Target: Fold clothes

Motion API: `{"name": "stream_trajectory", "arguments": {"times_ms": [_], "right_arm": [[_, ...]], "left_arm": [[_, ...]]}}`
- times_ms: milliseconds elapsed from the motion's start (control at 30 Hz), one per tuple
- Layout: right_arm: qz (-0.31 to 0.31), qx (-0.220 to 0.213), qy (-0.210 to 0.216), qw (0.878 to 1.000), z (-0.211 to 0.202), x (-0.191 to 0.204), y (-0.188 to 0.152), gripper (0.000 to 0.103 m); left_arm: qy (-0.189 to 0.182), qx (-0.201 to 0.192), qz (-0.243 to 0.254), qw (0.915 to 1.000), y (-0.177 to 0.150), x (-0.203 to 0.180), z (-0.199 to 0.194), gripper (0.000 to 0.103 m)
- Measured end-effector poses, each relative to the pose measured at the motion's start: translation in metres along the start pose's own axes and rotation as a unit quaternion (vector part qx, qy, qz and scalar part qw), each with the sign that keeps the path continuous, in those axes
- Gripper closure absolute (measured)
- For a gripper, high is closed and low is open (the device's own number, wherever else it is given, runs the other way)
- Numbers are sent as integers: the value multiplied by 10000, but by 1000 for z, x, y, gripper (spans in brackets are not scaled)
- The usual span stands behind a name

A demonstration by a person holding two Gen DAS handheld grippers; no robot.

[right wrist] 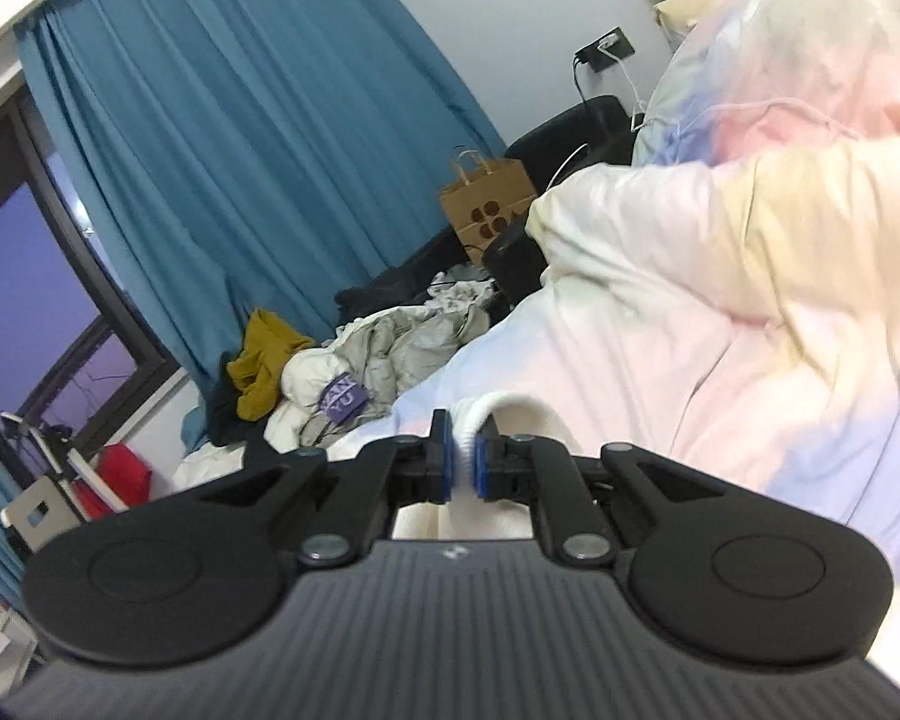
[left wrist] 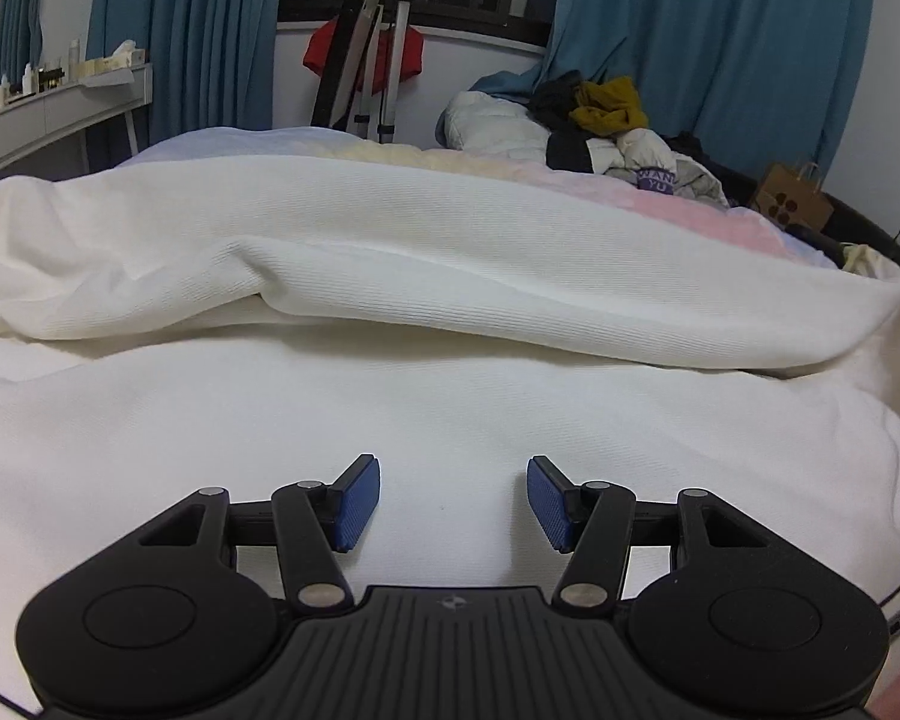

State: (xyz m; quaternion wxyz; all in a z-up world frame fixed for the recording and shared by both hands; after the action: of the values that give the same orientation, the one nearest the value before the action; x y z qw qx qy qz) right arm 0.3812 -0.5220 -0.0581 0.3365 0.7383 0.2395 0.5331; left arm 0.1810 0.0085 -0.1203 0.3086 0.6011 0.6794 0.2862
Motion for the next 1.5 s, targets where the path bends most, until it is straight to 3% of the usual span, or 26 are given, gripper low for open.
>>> {"name": "stream_trajectory", "arguments": {"times_ms": [167,267,400,533,633,767,933,1067,1167,1267,1333,1400,1433,1500], "right_arm": [[-53,-331,391,9987,-22,38,8,93],[-148,-967,753,9924,-64,76,42,93],[-726,-1973,1076,9717,-129,130,78,93],[-1252,-2325,719,9618,-138,152,94,93],[-1233,-1764,109,9765,-86,125,93,93],[-1160,-657,-710,9885,6,59,60,93],[-1105,463,-1170,9859,87,-11,-1,93],[-1282,837,-1217,9807,107,-16,-23,93],[-1225,1120,-943,9816,107,21,-22,93],[-1041,1244,-245,9864,118,81,7,93],[-913,923,585,9898,105,137,43,93],[-1105,344,1288,9849,77,186,78,93],[-1165,115,1506,9816,63,201,92,93],[-1206,-68,1509,9811,47,200,107,93]], "left_arm": [[-7,-91,-179,9998,6,7,-3,46],[-59,-201,-347,9992,12,13,-11,46],[-124,-367,-523,9979,23,19,-25,46],[-150,-502,-497,9974,30,20,-34,46],[-185,-522,-531,9971,28,18,-33,46],[-228,-399,-564,9974,27,19,-18,46],[-266,-147,-736,9968,22,26,7,46],[-333,-121,-878,9955,23,29,15,46],[-377,-176,-958,9945,26,32,14,46],[-427,-228,-1047,9933,29,35,13,46],[-478,-277,-1087,9925,31,34,10,46],[-515,-341,-1084,9922,34,32,6,46],[-534,-346,-1101,9919,35,32,5,46],[-571,-316,-1162,9911,35,33,4,46]]}}
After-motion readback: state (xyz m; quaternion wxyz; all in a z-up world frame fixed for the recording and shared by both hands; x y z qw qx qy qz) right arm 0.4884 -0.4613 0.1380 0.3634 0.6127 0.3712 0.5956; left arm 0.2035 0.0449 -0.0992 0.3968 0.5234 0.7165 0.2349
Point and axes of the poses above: each gripper's, at about its wrist camera, not at the fingertips, and z roughly the way its jaws point, x to its left, y to its top, the point moved 10 cm from there along z, roughly the way its jaws point, and after that the axes turned 4 degrees about y, right-handed, at the moved point
